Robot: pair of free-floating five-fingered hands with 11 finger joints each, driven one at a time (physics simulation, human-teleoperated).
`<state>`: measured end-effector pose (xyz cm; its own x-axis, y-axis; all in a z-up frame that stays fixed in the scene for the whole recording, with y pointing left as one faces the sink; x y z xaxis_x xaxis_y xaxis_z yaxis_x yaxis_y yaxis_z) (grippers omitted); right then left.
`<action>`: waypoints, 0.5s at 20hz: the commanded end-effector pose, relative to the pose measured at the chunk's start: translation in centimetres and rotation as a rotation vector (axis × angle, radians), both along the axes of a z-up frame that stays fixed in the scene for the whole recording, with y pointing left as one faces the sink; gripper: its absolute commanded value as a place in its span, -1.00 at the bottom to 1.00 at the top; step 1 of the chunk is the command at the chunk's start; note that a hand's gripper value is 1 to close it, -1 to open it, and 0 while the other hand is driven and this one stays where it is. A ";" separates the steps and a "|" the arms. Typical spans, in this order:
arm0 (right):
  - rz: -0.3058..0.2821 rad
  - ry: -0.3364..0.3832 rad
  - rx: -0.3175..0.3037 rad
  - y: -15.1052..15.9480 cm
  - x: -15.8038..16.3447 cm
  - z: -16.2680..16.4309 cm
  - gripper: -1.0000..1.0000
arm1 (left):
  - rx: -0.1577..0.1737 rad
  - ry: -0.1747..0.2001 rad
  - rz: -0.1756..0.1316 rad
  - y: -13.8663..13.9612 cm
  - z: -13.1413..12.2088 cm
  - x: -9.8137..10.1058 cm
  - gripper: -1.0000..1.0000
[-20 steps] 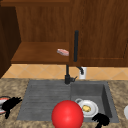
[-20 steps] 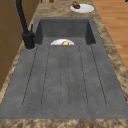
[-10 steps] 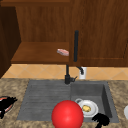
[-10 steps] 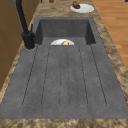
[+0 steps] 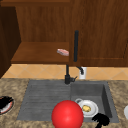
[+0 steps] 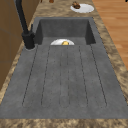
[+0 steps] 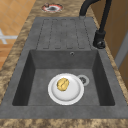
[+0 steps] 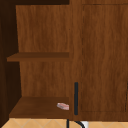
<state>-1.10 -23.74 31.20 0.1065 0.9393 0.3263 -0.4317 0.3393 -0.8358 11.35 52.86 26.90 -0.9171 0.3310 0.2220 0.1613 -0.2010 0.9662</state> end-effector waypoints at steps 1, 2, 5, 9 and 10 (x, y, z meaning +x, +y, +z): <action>0.000 0.000 0.000 0.0 0.0 0.0 0.00 | -0.006 0.050 0.061 1.5 0.0 0.3 -1.00; 0.000 0.000 0.000 0.0 0.0 0.0 0.00 | -0.011 0.054 0.056 1.9 0.0 0.4 -1.00; 0.000 0.000 0.000 0.0 0.0 0.0 0.00 | -0.026 0.077 0.043 3.2 0.0 0.6 -1.00; 0.000 0.000 0.000 0.0 0.0 0.0 0.00 | -0.009 0.130 0.050 4.7 -0.6 0.7 -1.00; 0.000 0.000 0.000 0.0 0.0 0.0 0.00 | 0.002 0.148 0.055 4.8 -0.8 1.0 -1.00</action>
<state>-1.10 -23.74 31.20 0.1065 0.9393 0.3263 -0.4317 0.3393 -0.8358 11.95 56.85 26.66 -0.9088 0.3199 0.2681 0.2112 -0.2016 0.9564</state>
